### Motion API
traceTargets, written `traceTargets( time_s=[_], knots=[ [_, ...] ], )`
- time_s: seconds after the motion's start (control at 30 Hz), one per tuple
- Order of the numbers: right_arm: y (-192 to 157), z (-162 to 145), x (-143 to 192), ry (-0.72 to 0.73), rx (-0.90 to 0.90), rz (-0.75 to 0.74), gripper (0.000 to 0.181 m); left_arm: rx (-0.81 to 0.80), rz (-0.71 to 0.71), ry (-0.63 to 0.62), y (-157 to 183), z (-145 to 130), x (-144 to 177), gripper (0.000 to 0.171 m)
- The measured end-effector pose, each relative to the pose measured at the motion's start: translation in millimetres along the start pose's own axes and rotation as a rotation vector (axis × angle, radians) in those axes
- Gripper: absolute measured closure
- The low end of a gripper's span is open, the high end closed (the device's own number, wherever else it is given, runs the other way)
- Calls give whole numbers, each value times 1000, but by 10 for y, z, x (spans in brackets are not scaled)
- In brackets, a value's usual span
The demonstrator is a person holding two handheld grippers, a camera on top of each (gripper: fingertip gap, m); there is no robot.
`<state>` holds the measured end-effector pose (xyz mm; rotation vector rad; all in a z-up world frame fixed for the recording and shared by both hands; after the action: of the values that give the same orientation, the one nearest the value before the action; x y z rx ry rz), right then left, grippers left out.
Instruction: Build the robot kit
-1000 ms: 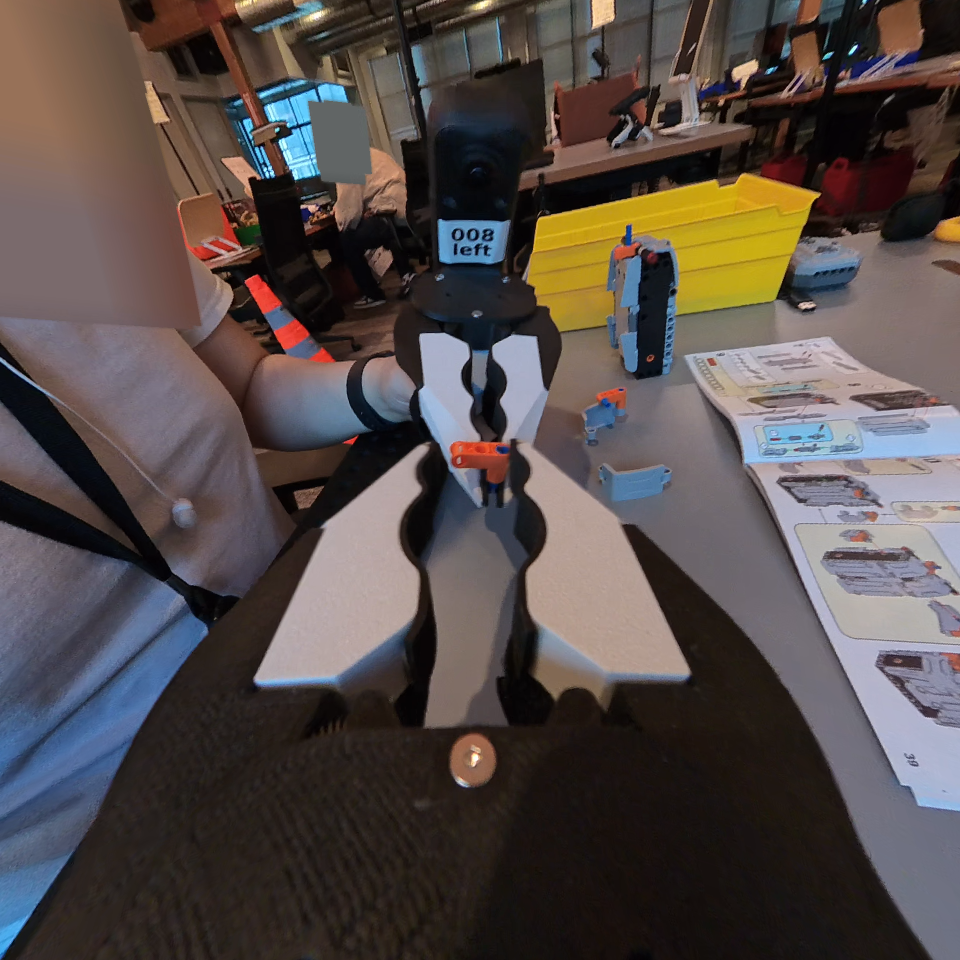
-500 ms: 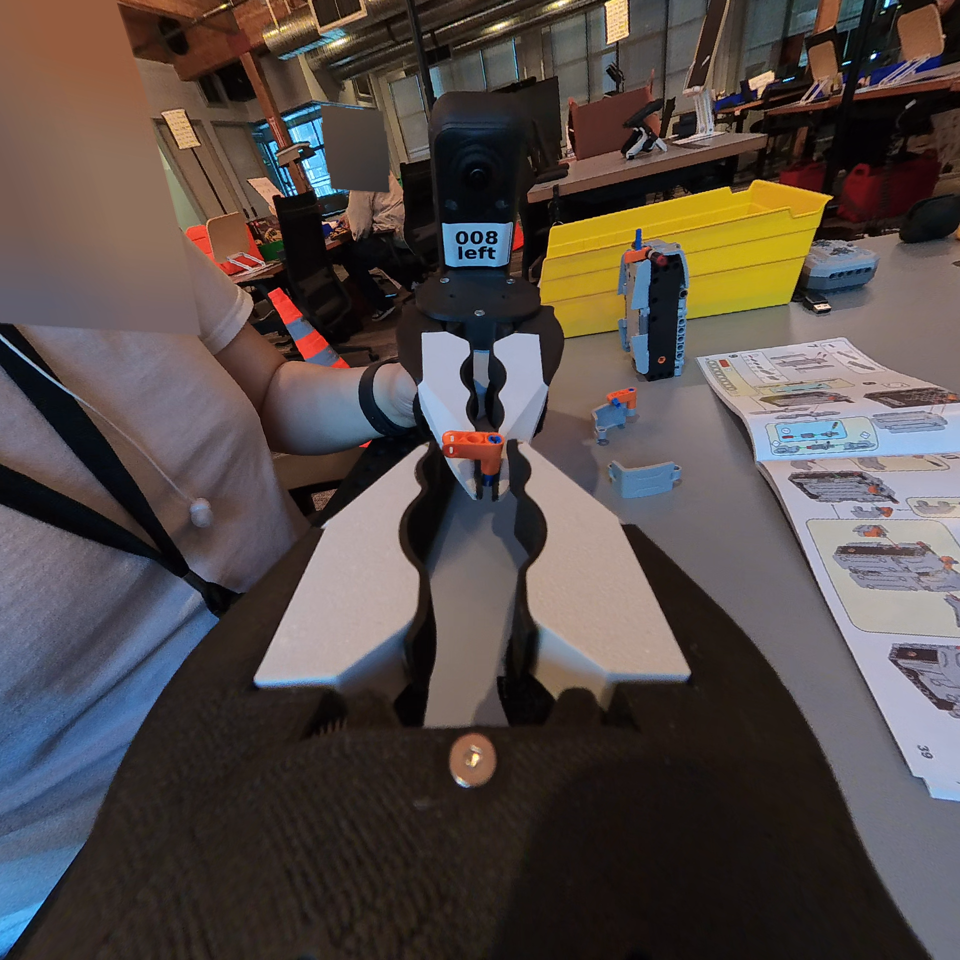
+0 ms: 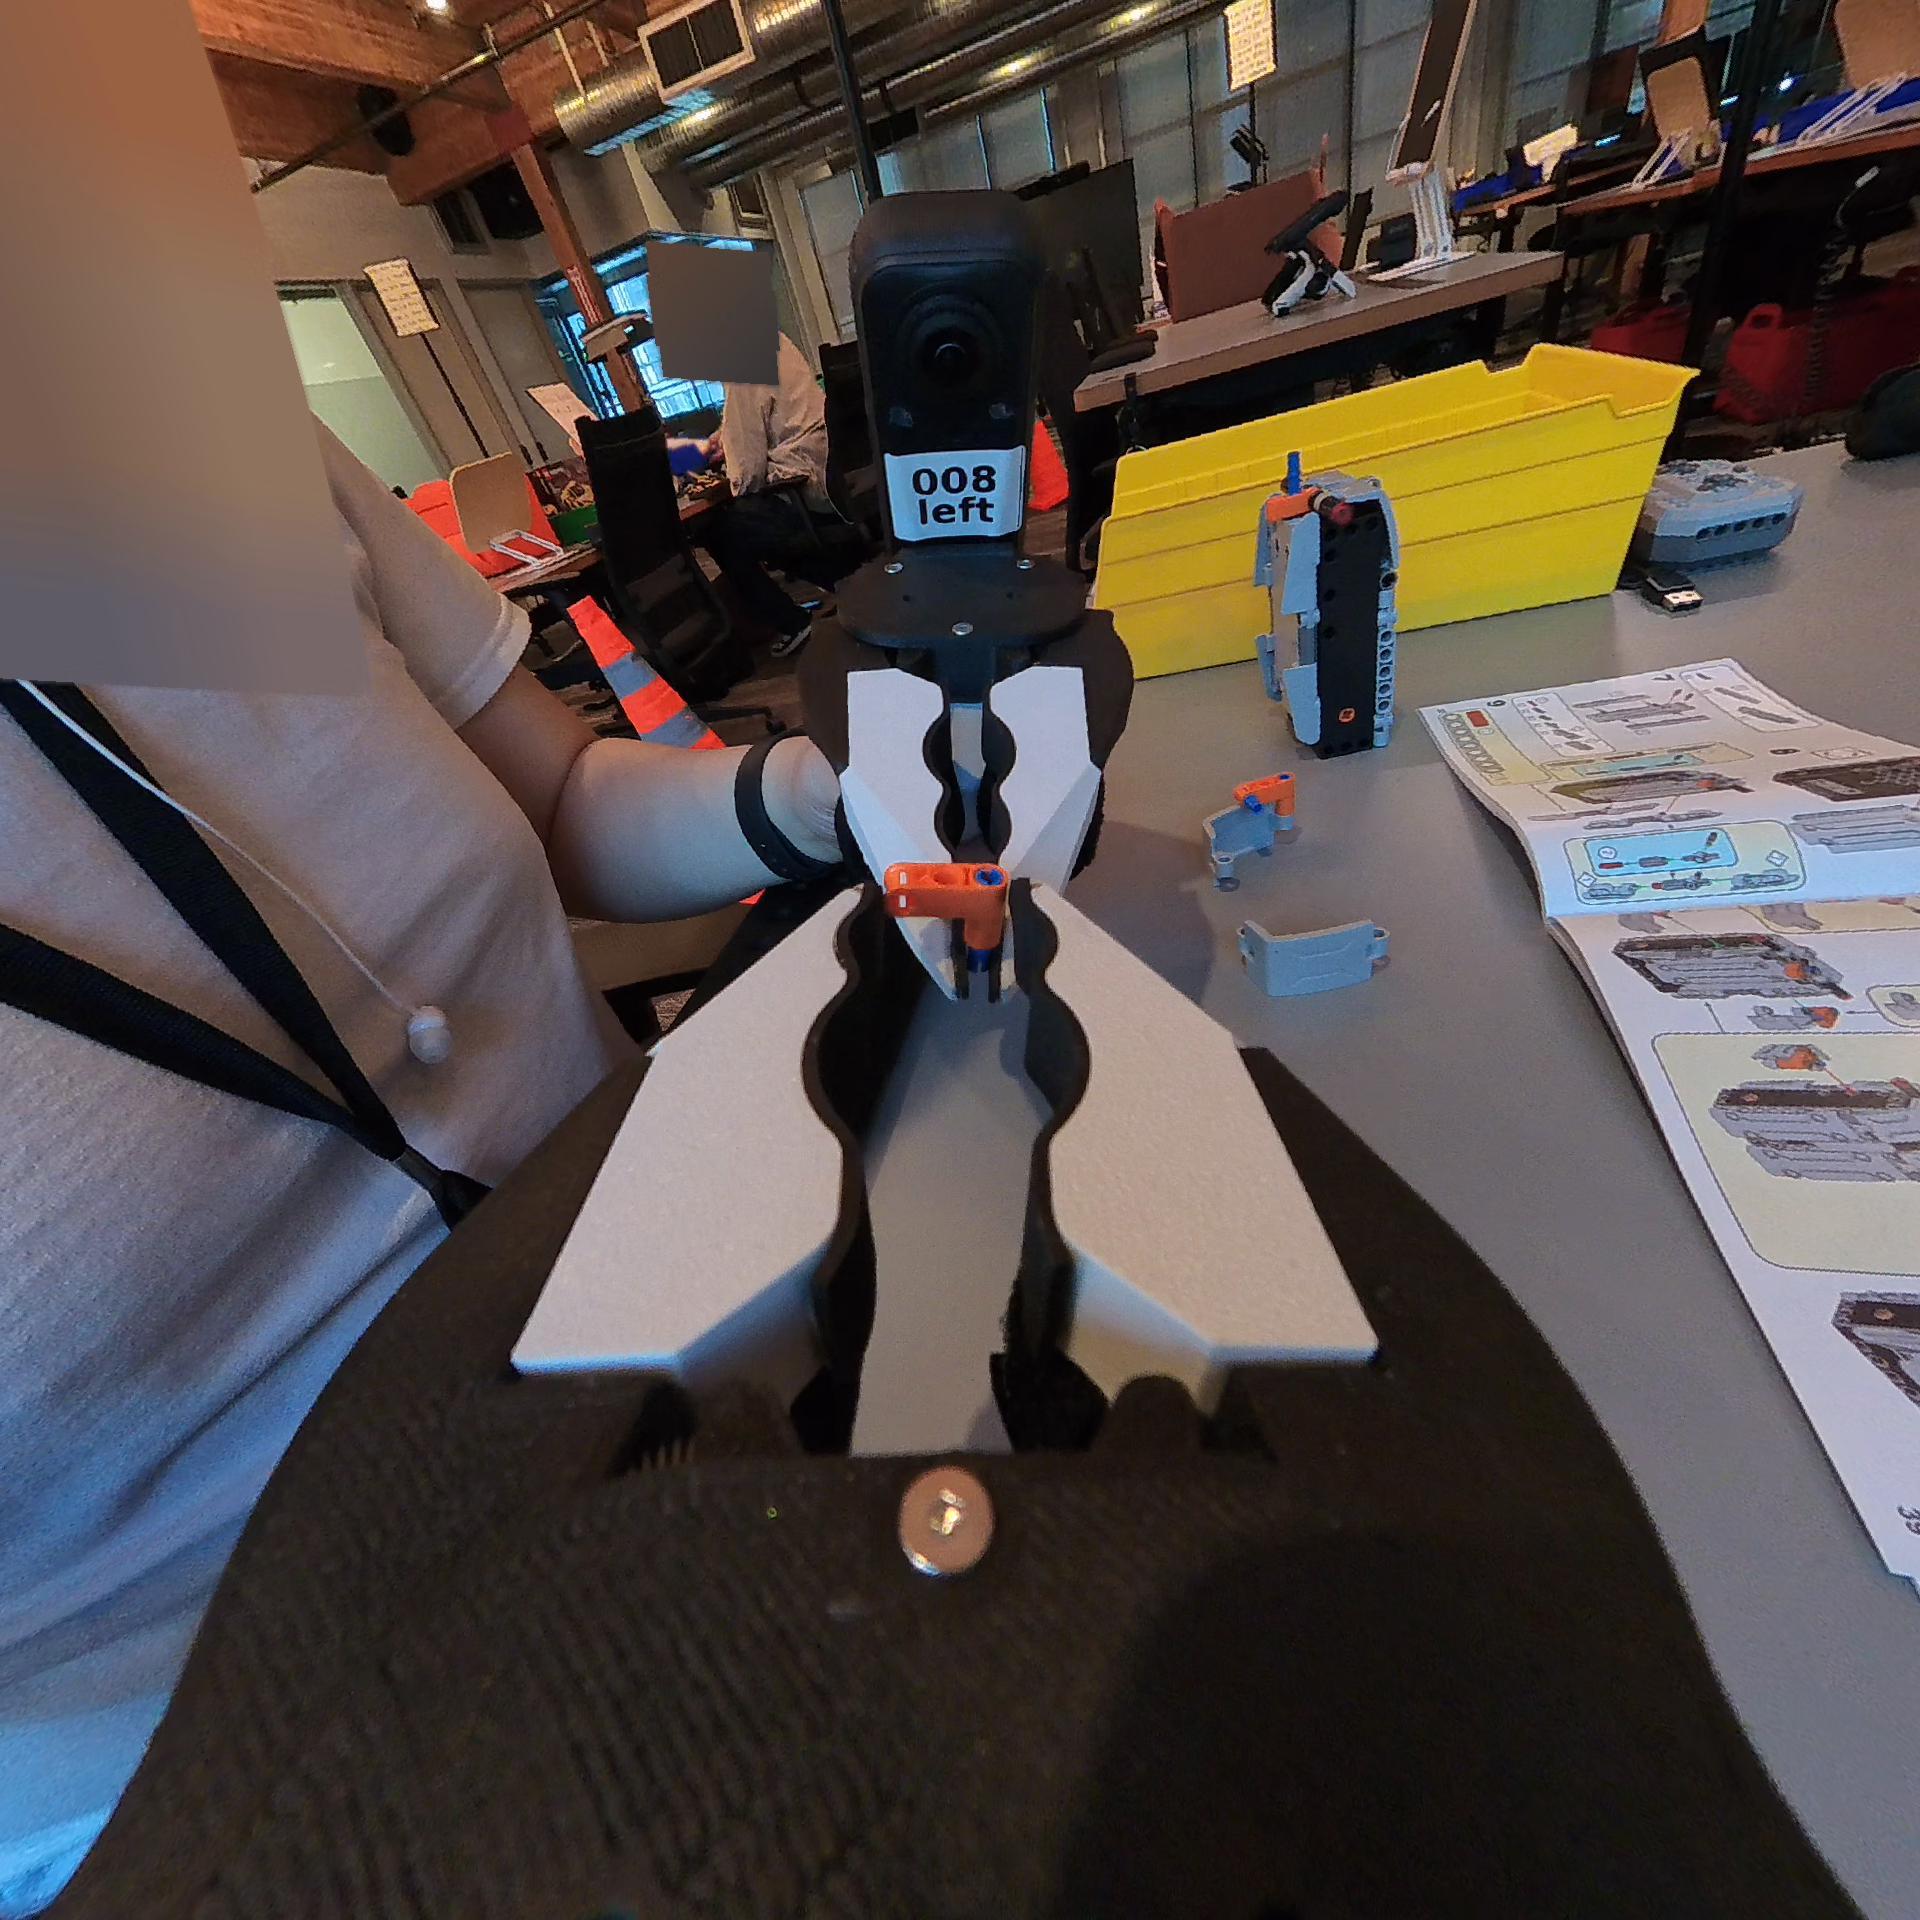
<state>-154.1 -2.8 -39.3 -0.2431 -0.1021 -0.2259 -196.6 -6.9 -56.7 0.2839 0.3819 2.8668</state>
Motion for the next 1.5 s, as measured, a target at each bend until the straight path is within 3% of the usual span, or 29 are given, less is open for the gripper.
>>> traceTargets(
  time_s=[0.87, 0.9, 0.97, 1.07, 1.17, 1.33, 1.5],
  knots=[
    [0, 7, -5, 4, -68, 31, 159, 27, -13, 21, -3, 14, -11, 168],
    [4, 26, 15, 13, -61, 27, 158, 29, 0, 23, -21, 19, 0, 167],
    [71, 77, 125, 12, -24, -25, 158, 24, 69, -6, -109, 9, 62, 144],
    [412, 162, 491, 9, 99, -294, 158, -22, 151, -132, -241, -14, 131, 143],
    [625, 168, 836, 5, 127, -458, 158, -36, 165, -411, -390, -74, 5, 139],
    [692, -23, 1123, -124, 233, -579, 158, -21, 114, -807, -762, -241, -310, 154],
    [672, -45, 1242, -118, 241, -582, 158, 16, 54, -1039, -953, -230, -472, 159]
  ],
)
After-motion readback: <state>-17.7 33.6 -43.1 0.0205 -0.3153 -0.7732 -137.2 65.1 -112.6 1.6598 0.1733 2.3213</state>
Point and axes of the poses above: each gripper's, where its closed fingertips meet, x back along the fingers, z out of its top, y = z × x across the jaws, the point moved 3 cm from there along x, back along the fingers, and after that the axes turned 15 degrees about -z, right-handed, at the moved point
